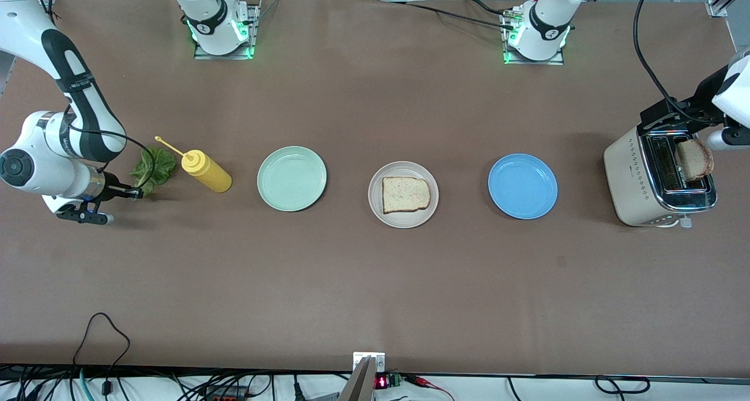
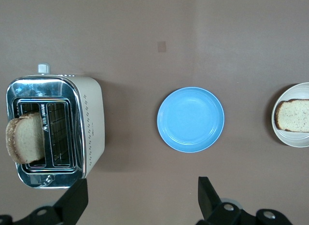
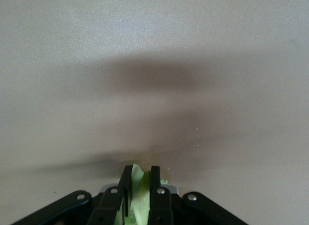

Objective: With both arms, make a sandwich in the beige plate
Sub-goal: 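Lift the lettuce leaf up and over the yellow bottle with the right gripper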

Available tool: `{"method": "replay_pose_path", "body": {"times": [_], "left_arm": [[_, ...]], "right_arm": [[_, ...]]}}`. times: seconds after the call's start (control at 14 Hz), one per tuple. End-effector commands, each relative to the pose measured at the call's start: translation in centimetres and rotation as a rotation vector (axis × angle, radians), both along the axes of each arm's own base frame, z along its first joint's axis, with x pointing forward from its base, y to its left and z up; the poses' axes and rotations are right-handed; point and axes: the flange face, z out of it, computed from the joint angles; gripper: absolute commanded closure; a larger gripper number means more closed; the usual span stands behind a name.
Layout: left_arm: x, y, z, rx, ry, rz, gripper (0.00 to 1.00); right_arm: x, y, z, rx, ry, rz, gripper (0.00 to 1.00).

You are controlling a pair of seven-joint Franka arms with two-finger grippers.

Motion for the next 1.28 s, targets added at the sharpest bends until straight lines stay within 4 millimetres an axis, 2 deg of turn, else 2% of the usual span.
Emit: {"method": "replay_pose_path", "body": {"times": [0.0, 0.29, 0.64, 0.78, 0.93, 1.14, 1.21], "left_arm": [[-0.4, -0.1, 0.4, -0.012, -0.010, -0.013, 0.00], [-0.4, 0.2, 0.3, -0.012, -0.008, -0.007, 0.00], [-0.3, 0.0, 0.4, -0.012, -0.011, -0.008, 0.00], [-0.5, 0.0, 0.4, -0.012, -0.007, -0.008, 0.00], [-0.6, -0.2, 0.5, -0.012, -0.004, -0.015, 0.00], [-0.5, -0.3, 0.7, -0.011, -0.010, -0.016, 0.00], [-0.4, -0.2, 0.6, -0.011, -0.011, -0.015, 0.00]], "right_arm": [[-0.1, -0.1, 0.2, -0.019, -0.004, 0.028, 0.93], [0.0, -0.2, 0.8, -0.022, -0.010, 0.099, 1.00], [0.5, -0.7, 3.8, -0.038, -0.038, 0.175, 1.00], [0.3, -0.8, 6.1, -0.052, -0.025, 0.201, 1.00], [-0.2, -1.0, 9.1, -0.069, 0.002, 0.219, 1.00], [-0.6, -1.2, 14.5, -0.064, 0.030, 0.262, 1.00], [-0.7, -1.1, 16.8, -0.037, 0.028, 0.278, 1.00]]}}
